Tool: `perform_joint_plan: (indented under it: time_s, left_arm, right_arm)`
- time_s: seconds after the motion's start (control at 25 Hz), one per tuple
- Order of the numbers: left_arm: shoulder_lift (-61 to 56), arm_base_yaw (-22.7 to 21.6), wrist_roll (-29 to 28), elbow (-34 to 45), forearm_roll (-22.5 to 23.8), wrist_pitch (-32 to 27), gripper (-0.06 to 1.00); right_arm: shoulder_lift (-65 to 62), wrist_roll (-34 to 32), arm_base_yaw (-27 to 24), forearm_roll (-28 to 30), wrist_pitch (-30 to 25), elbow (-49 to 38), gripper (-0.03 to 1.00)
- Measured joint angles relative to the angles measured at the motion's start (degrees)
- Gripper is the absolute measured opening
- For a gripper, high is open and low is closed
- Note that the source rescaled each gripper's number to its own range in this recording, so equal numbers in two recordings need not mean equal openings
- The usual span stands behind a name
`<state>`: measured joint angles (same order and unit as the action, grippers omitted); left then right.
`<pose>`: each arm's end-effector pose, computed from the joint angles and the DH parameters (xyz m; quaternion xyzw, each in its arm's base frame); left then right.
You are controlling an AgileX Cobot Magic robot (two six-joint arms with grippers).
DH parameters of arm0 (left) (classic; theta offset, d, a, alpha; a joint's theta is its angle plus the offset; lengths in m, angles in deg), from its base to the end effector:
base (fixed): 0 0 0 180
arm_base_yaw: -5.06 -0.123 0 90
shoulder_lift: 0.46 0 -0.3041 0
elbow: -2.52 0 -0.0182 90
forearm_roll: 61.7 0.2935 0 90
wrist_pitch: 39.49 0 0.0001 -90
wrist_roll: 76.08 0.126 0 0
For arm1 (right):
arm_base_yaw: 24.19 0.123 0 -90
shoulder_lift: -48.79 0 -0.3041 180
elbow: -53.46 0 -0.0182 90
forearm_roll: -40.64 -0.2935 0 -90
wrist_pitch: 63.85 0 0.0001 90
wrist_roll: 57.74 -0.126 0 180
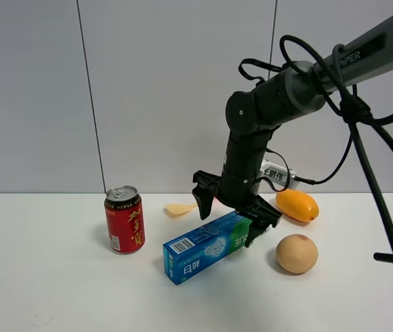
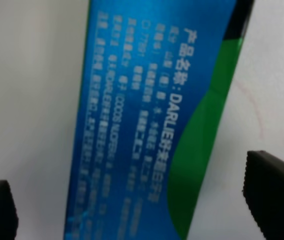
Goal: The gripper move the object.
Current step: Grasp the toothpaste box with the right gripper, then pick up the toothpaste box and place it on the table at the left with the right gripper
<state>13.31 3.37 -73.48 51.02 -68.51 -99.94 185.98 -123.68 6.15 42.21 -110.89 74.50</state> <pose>0.0619 -0.0112 0.2806 0.0060 0.8761 -0.0414 0.4803 0.4595 0.2660 0.0960 0.2950 0.9442 0.1013 0.1059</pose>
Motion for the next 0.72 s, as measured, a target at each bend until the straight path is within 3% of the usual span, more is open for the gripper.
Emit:
perform_joint_plan:
  time_s: [0.16, 0.24, 0.32, 0.48, 0.72]
  left_arm:
    - [0.0, 0.0, 0.0, 0.0, 0.0, 0.0, 1.00]
    - [0.0, 0.0, 0.0, 0.0, 0.0, 0.0, 1.00]
    - [0.0, 0.0, 0.0, 0.0, 0.0, 0.0, 1.00]
    - [0.0, 0.0, 0.0, 0.0, 0.0, 0.0, 1.00]
    - [0.0, 0.0, 0.0, 0.0, 0.0, 0.0, 1.00]
  right_arm:
    - [1.1, 0.1, 0.0, -0.3, 1.0, 0.0, 0.95]
    - [1.8, 0.4, 0.0, -0.7, 1.2, 0.0, 0.86]
    - [2.1, 1.2, 0.0, -1.6, 2.0, 0.0, 0.67]
    - [2.2, 3.4, 0.0, -1.6, 2.3, 0.0, 0.00]
    - [2.2, 12.6, 0.0, -2.4, 1.8, 0.1, 0.02]
